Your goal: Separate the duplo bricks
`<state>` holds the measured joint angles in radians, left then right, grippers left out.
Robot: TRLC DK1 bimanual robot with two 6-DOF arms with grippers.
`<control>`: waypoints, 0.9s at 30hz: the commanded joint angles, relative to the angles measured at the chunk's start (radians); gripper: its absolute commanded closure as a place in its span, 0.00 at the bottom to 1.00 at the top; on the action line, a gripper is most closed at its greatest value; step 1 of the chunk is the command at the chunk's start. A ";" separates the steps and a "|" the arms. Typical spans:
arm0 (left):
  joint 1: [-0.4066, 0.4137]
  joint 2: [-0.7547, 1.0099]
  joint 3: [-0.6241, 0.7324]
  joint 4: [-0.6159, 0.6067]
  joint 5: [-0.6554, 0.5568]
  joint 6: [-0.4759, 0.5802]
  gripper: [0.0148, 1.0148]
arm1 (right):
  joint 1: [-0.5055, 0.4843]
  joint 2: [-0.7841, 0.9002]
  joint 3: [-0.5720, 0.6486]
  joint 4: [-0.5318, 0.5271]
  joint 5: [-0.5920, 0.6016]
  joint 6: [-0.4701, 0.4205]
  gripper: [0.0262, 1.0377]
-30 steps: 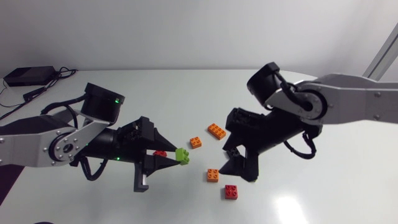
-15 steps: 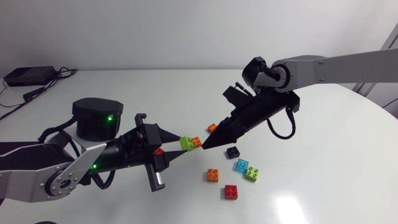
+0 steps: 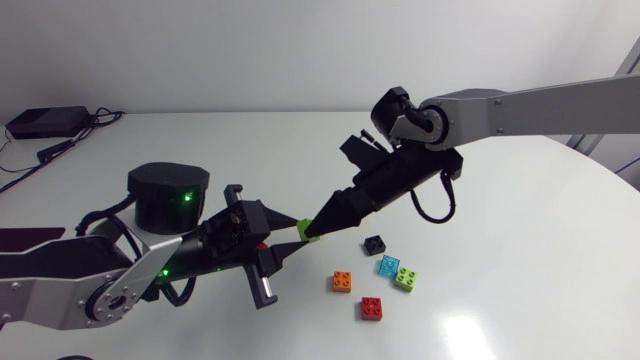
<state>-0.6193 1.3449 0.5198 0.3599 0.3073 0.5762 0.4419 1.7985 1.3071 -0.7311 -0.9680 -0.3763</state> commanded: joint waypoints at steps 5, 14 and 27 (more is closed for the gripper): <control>-0.010 0.030 0.034 0.031 -0.019 -0.030 0.69 | 0.006 0.021 -0.006 0.025 -0.011 0.043 0.28; -0.005 0.030 0.051 0.031 -0.025 -0.032 0.69 | 0.026 0.024 -0.011 0.045 -0.012 0.066 0.40; -0.013 0.014 0.051 0.027 -0.037 -0.044 0.69 | 0.027 0.024 -0.031 0.082 -0.012 0.071 0.83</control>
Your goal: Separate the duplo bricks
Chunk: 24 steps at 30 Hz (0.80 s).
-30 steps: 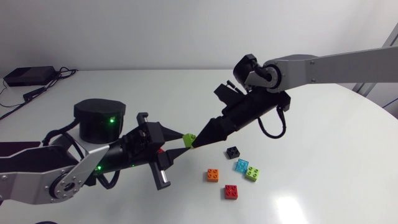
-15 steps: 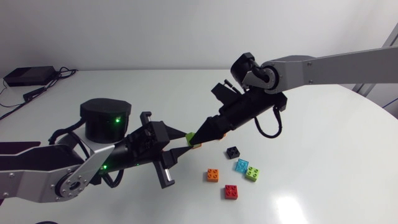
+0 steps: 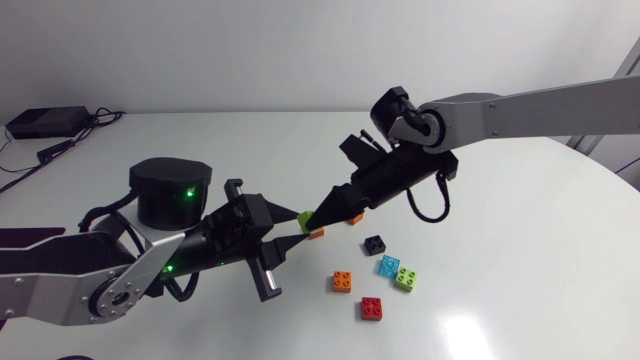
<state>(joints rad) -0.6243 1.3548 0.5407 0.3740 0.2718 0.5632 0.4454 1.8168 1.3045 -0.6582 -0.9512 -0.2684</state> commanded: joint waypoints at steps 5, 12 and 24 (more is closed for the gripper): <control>-0.009 -0.010 0.025 -0.010 -0.003 -0.031 0.47 | 0.018 -0.008 -0.028 0.017 -0.011 -0.038 0.83; 0.003 -0.054 0.024 -0.081 -0.003 -0.016 0.16 | -0.039 -0.079 -0.056 0.006 0.132 -0.083 0.83; 0.014 -0.019 0.028 -0.139 -0.002 0.027 0.10 | -0.194 -0.329 -0.323 -0.024 0.585 -0.272 0.83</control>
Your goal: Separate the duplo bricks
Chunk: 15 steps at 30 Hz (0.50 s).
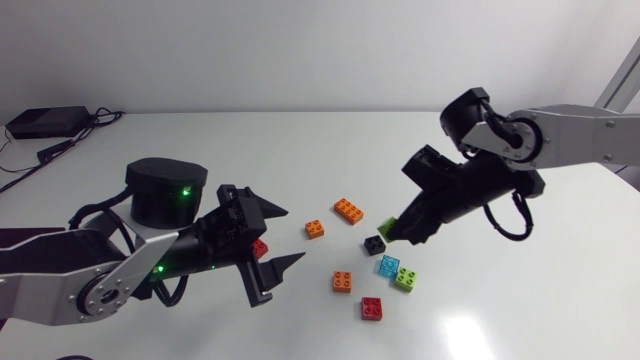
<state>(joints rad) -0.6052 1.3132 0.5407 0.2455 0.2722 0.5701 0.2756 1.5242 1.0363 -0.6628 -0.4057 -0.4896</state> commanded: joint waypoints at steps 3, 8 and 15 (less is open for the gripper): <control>-0.016 0.026 0.030 -0.026 -0.002 0.024 0.10 | -0.050 -0.084 -0.117 -0.012 0.134 -0.081 0.83; -0.022 0.026 0.031 -0.055 -0.004 0.030 0.10 | -0.059 -0.108 -0.200 0.025 0.245 -0.098 0.83; -0.024 0.021 0.036 -0.109 -0.007 0.050 0.10 | -0.053 -0.052 -0.251 0.117 0.327 -0.092 0.83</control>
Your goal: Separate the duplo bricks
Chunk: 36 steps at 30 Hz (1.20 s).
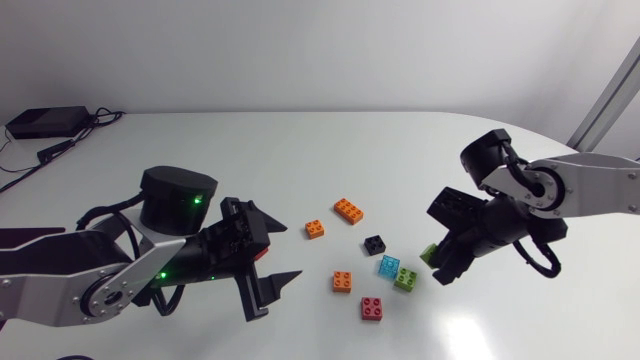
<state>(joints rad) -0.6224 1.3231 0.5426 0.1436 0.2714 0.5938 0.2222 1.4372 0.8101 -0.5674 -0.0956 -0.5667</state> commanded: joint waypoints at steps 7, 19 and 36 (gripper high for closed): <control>-0.014 0.093 0.088 -0.018 -0.003 0.021 0.10 | 0.011 0.120 -0.035 0.086 0.036 -0.002 0.83; -0.034 0.272 0.218 -0.072 0.083 -0.019 0.10 | 0.035 0.167 -0.037 0.126 0.046 0.005 0.82; -0.103 0.410 0.318 -0.107 0.130 -0.035 0.37 | -0.004 0.100 -0.072 0.139 0.039 -0.021 0.10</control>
<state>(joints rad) -0.7052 1.7123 0.8375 0.0391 0.3901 0.5594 0.2253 1.5593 0.7666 -0.4347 -0.0528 -0.5671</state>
